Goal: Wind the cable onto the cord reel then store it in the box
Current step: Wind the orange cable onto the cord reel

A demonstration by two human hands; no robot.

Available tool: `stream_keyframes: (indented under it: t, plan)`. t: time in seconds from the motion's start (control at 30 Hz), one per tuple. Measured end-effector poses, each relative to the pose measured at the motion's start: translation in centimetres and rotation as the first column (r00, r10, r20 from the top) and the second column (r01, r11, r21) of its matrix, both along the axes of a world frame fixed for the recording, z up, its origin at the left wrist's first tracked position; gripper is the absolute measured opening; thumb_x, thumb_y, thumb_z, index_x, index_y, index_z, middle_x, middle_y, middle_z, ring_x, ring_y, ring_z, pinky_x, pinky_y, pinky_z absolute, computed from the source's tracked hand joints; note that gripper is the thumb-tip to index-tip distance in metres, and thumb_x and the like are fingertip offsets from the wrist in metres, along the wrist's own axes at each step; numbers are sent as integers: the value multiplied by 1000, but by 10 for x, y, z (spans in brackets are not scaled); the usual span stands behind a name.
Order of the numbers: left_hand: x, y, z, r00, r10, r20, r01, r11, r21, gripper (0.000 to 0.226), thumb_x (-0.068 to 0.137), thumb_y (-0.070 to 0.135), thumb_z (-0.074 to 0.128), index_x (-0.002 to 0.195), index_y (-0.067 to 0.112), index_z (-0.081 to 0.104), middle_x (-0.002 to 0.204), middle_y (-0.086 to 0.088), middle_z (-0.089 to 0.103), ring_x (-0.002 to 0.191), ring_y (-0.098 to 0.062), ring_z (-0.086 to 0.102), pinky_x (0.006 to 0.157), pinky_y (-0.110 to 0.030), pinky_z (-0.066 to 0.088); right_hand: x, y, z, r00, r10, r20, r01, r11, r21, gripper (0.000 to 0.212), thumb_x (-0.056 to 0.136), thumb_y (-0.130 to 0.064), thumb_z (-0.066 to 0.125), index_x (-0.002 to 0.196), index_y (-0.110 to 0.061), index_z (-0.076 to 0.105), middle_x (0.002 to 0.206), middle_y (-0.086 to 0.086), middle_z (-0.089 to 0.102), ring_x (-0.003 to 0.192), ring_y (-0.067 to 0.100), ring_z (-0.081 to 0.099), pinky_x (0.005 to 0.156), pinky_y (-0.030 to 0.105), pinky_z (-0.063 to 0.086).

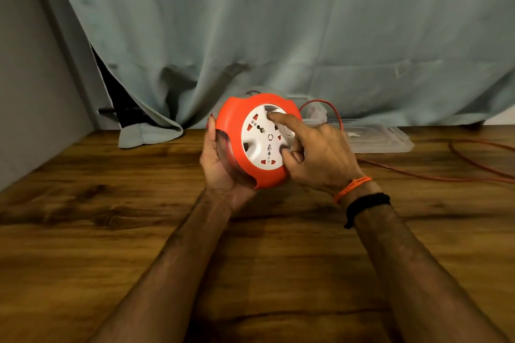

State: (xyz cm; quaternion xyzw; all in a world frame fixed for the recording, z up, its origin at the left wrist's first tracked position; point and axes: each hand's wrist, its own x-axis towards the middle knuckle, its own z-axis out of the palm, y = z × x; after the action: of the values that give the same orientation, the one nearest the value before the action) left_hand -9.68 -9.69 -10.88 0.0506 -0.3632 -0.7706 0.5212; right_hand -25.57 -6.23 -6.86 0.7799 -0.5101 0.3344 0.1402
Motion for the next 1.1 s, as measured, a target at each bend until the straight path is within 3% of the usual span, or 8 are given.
stream_keyframes:
  t: [0.17,0.27,0.43,0.53,0.6,0.73,0.9,1.1]
  plan:
    - [-3,2,2,1000,3,9,-3,1000,3,90,91,78,28,149,11,46,152,-24,45,142,-45,39,117,-68,22,-3,-3,-3,995,-101,23,101,995,-8,63,75,-49,59,135,-42,43,80,2,68,86,32,64,78,38,48]
    - [-7,2,1,998,61,-10,-61,998,1,87,91,73,35,149,9,44,151,-25,47,140,-44,42,117,-66,24,9,0,-12,966,-218,137,231,970,-83,63,61,-73,65,106,-28,63,87,6,70,89,32,64,77,36,42]
    - [-10,5,1,992,126,28,-125,992,-21,86,82,68,46,143,9,53,145,-23,54,136,-43,47,117,-64,27,24,-2,-14,920,-295,257,300,954,19,61,56,-79,57,69,-20,58,74,-1,65,80,26,63,68,29,40]
    - [-7,4,3,991,122,57,-122,992,-4,87,85,70,44,146,8,49,148,-26,50,138,-45,44,117,-66,26,22,-1,-11,941,-251,229,247,968,44,64,58,-83,53,76,-22,64,81,0,69,85,25,63,76,35,49]
    - [-4,3,3,995,91,50,-91,996,5,88,89,73,37,148,9,46,150,-26,47,139,-45,43,116,-66,26,16,1,-5,949,-184,255,179,983,46,59,61,-82,54,75,-25,65,71,-8,64,80,19,63,78,35,50]
    - [-1,-1,0,999,36,20,-36,999,-4,86,93,75,26,140,11,58,144,-22,55,135,-42,49,115,-62,31,-4,2,7,975,-5,221,13,999,-32,31,69,-44,69,95,-29,64,50,-11,49,64,15,59,68,36,54]
    - [1,-2,-2,1000,-24,8,24,1000,-12,88,92,77,29,143,10,54,148,-23,51,137,-43,46,111,-62,37,-6,5,6,995,99,0,-99,993,-69,64,68,-14,59,129,-32,57,58,-13,52,63,24,60,65,31,50]
    - [1,-2,-4,996,-78,53,79,997,-20,90,89,80,30,144,13,53,149,-23,49,139,-45,43,115,-70,23,-6,0,2,999,7,-37,-11,995,-102,63,74,-20,59,134,-37,52,69,1,65,75,30,62,64,35,49]
